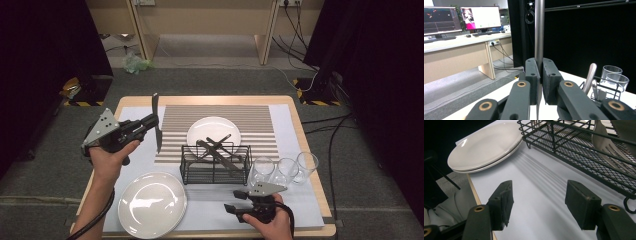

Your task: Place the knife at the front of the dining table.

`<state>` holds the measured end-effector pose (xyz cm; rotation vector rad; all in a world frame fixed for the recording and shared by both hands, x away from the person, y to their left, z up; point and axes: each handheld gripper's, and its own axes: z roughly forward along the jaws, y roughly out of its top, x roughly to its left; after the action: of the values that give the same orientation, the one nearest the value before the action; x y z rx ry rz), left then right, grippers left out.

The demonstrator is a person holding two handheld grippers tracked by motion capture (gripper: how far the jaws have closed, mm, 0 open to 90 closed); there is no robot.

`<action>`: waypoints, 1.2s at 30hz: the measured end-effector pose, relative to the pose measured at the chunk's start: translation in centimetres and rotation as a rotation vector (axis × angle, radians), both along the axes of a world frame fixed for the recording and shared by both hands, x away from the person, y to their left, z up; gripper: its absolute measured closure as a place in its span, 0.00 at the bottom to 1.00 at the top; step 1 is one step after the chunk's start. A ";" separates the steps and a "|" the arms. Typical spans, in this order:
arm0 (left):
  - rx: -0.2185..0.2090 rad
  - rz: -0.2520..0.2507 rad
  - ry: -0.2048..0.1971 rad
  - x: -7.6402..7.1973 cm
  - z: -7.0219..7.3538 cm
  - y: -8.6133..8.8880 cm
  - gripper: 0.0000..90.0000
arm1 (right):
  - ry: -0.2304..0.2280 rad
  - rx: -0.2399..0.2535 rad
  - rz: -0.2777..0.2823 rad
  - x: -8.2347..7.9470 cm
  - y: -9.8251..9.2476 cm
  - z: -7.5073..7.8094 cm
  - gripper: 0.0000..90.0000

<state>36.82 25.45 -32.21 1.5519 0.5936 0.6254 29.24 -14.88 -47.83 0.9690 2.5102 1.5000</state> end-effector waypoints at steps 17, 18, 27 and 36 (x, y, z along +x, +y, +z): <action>-0.007 0.012 0.018 0.3 -0.6 0.3 0.93 | 0.002 0.001 0.000 0.0 0.0 0.0 0.44; -0.003 0.014 0.018 0.3 -0.6 0.3 0.93 | 0.002 0.000 0.000 0.0 0.0 0.0 0.44; 0.002 0.026 0.029 0.5 -1.1 0.5 0.93 | 0.004 0.001 0.000 0.0 0.0 0.0 0.44; 0.007 0.034 0.042 0.8 -1.5 0.7 0.93 | 0.004 0.000 0.000 0.0 0.0 0.0 0.44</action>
<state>37.59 26.17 -33.68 1.5670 0.6507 0.6223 29.28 -14.87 -47.87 0.9724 2.5129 1.4999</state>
